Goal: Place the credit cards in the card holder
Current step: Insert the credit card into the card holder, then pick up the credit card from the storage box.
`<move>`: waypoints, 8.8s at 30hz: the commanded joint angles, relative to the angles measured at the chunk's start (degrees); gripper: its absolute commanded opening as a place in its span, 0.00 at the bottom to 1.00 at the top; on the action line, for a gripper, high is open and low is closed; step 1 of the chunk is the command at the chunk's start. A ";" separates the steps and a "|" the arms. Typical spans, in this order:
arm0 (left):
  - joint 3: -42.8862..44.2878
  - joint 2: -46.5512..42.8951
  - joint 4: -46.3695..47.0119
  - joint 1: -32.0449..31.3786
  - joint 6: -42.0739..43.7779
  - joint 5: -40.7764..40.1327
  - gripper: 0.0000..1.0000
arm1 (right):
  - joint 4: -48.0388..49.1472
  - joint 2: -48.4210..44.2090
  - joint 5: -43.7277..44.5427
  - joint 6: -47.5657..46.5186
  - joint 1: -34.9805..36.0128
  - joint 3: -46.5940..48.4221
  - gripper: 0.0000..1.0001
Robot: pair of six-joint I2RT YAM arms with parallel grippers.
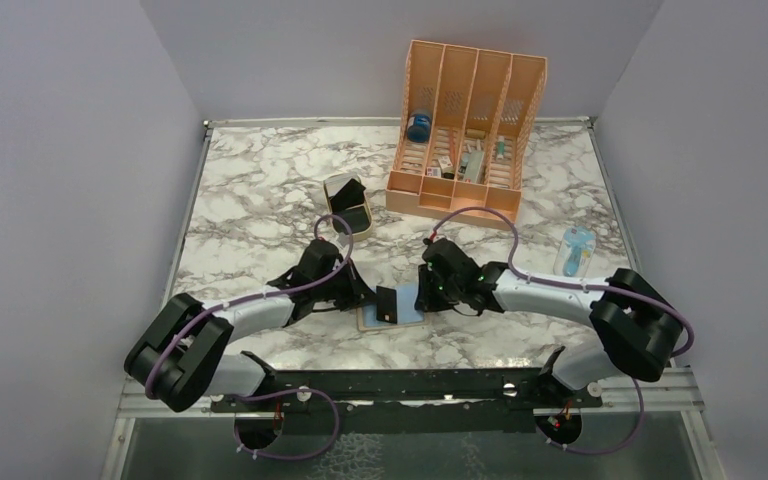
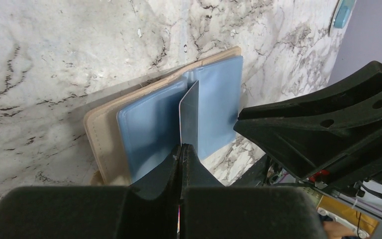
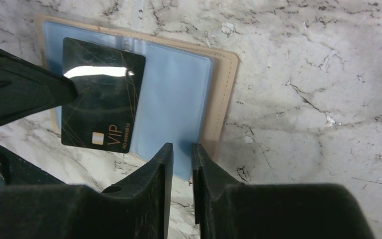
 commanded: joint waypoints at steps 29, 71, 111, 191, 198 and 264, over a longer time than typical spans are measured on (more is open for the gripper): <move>-2.16 1.34 3.73 -5.34 -3.83 -13.17 0.00 | 5.12 -1.38 -1.03 3.28 0.30 -6.14 0.19; 2.66 1.32 -1.82 -10.88 -1.94 -17.46 0.44 | 3.62 -5.95 0.17 3.48 0.27 -5.16 0.18; 8.97 3.63 -3.63 -18.08 0.33 -23.01 0.46 | 4.77 -5.67 2.57 1.07 0.22 -6.92 0.21; 71.64 30.27 -38.37 13.00 65.19 -9.99 0.00 | -3.11 -25.49 0.81 -3.93 0.21 1.07 0.26; 66.84 23.02 -37.67 12.96 56.73 -3.06 0.00 | -1.94 -27.85 0.03 -1.23 0.29 -0.08 0.30; 5.07 -21.87 8.01 13.00 -1.17 29.08 0.52 | 21.24 -24.85 -13.42 8.37 0.24 -8.47 0.01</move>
